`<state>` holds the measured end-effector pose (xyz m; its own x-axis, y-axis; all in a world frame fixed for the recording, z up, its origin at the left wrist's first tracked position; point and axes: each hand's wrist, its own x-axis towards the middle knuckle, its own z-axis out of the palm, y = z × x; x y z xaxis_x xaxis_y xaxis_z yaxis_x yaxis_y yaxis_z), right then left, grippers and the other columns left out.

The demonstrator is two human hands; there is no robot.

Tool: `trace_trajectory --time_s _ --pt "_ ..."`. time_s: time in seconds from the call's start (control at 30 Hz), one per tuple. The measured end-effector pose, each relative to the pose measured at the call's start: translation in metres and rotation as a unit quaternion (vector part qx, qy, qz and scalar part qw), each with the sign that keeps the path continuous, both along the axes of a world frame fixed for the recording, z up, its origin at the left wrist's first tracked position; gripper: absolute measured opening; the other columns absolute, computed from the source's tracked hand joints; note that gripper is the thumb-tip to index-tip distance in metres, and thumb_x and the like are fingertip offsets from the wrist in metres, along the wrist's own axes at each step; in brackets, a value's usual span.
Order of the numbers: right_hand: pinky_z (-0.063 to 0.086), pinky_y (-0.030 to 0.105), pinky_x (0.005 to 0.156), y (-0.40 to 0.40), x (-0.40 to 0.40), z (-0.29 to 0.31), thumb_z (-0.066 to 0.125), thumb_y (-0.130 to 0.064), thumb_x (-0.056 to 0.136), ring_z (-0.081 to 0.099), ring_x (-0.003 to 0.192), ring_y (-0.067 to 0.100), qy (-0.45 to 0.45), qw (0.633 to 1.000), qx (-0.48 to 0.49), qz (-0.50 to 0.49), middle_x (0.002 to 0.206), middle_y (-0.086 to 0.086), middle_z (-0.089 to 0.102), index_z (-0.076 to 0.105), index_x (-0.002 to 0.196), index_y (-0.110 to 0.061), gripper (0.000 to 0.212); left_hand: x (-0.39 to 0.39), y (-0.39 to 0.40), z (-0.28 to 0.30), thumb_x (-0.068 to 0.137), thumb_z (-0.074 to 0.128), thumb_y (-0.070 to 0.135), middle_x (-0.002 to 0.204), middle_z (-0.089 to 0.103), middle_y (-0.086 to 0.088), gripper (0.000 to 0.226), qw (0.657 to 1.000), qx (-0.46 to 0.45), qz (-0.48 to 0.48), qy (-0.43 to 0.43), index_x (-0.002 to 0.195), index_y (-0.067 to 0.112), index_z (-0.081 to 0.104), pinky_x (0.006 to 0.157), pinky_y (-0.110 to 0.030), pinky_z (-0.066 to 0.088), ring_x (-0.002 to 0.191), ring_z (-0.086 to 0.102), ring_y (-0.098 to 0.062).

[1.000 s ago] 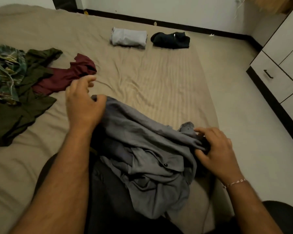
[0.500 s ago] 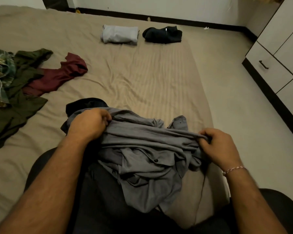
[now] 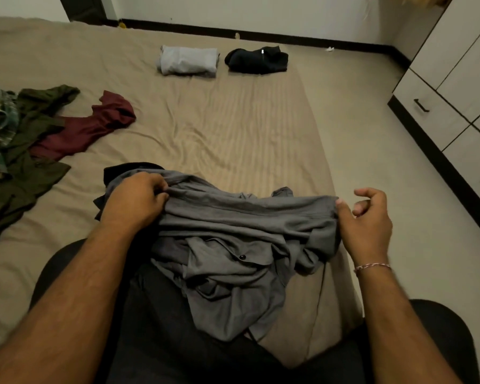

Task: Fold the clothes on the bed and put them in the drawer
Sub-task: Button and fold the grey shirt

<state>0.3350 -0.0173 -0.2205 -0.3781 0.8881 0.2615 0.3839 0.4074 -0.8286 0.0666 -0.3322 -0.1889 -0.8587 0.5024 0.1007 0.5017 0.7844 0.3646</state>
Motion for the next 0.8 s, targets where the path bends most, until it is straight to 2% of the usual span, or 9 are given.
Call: trace_trajectory --time_s 0.07,0.13,0.23,0.4,0.47,0.53,0.63,0.7,0.8 --pt "0.043 0.022 0.065 -0.005 0.001 0.007 0.072 -0.026 0.094 0.060 0.071 0.015 -0.014 0.999 -0.010 0.036 0.078 0.002 0.061 0.054 0.116 -0.025 0.029 0.002 0.000 0.001 0.095 0.068 0.021 0.093 0.072 -0.005 0.003 1.000 0.019 0.006 0.005 0.095 0.024 0.067 0.076 -0.039 0.051 0.088 0.066 -0.031" --pt "0.044 0.025 0.065 -0.009 0.001 0.004 0.071 -0.027 0.094 0.061 0.073 0.014 -0.041 0.998 -0.016 0.054 0.077 0.000 0.062 0.055 0.115 -0.025 0.026 0.003 -0.002 0.001 0.098 0.062 0.023 0.088 0.067 -0.003 0.009 0.999 0.026 0.011 0.014 0.092 0.028 0.059 0.070 -0.039 0.046 0.080 0.060 -0.027" --pt "0.042 0.031 0.075 -0.005 0.003 -0.005 0.071 -0.028 0.092 0.060 0.083 0.022 -0.065 0.998 -0.005 0.006 0.093 0.001 0.064 0.057 0.112 -0.021 0.026 0.005 -0.004 0.002 0.100 0.059 0.026 0.093 0.067 -0.004 0.007 0.998 0.044 0.023 0.025 0.095 0.028 0.056 0.071 -0.040 0.046 0.086 0.062 -0.032" --pt "0.054 0.040 0.085 0.008 0.000 -0.021 0.067 -0.042 0.093 0.066 0.091 0.029 -0.074 0.982 -0.171 -0.010 0.094 0.005 0.070 0.058 0.109 -0.027 0.025 0.006 -0.007 0.000 0.101 0.059 0.025 0.098 0.069 -0.006 0.004 0.998 0.050 0.018 0.024 0.098 0.027 0.057 0.071 -0.039 0.045 0.090 0.063 -0.034" --pt "0.052 0.033 0.080 0.004 -0.003 -0.024 0.069 -0.041 0.093 0.065 0.089 0.025 -0.080 0.984 -0.161 0.008 0.094 0.004 0.070 0.060 0.108 -0.026 0.023 0.006 -0.007 0.001 0.100 0.060 0.024 0.097 0.070 -0.007 0.004 0.998 0.052 0.012 0.020 0.098 0.026 0.057 0.071 -0.040 0.045 0.089 0.063 -0.034" --pt "0.045 0.026 0.070 -0.005 -0.005 -0.021 0.071 -0.029 0.094 0.063 0.082 0.018 -0.052 0.993 -0.107 0.015 0.087 -0.001 0.067 0.060 0.108 -0.024 0.019 0.007 -0.007 0.001 0.100 0.060 0.023 0.098 0.070 -0.008 0.002 0.998 0.055 0.009 0.017 0.099 0.024 0.058 0.072 -0.040 0.047 0.091 0.064 -0.035" --pt "0.048 0.029 0.076 -0.009 -0.007 -0.016 0.063 -0.021 0.096 0.061 0.086 0.019 0.026 0.999 -0.020 -0.007 0.098 -0.001 0.066 0.062 0.106 -0.025 0.012 0.007 -0.008 0.002 0.100 0.060 0.023 0.100 0.071 -0.008 0.001 0.998 0.057 0.008 0.015 0.100 0.024 0.059 0.073 -0.040 0.046 0.093 0.064 -0.035" --pt "0.048 0.031 0.080 -0.008 -0.007 -0.014 0.058 -0.026 0.100 0.062 0.089 0.020 0.029 0.999 -0.038 -0.006 0.097 -0.003 0.067 0.062 0.107 -0.025 0.008 0.008 -0.009 0.003 0.101 0.060 0.024 0.101 0.070 -0.006 0.002 0.998 0.059 0.009 0.017 0.100 0.025 0.058 0.072 -0.039 0.044 0.094 0.064 -0.034" --pt "0.047 0.033 0.083 -0.010 -0.006 -0.012 0.057 -0.044 0.101 0.063 0.093 0.022 -0.030 0.995 -0.089 0.033 0.094 -0.006 0.068 0.062 0.108 -0.028 0.018 0.008 -0.008 0.003 0.101 0.059 0.024 0.100 0.069 -0.006 0.002 0.998 0.060 0.007 0.024 0.100 0.025 0.058 0.071 -0.038 0.042 0.094 0.064 -0.034"
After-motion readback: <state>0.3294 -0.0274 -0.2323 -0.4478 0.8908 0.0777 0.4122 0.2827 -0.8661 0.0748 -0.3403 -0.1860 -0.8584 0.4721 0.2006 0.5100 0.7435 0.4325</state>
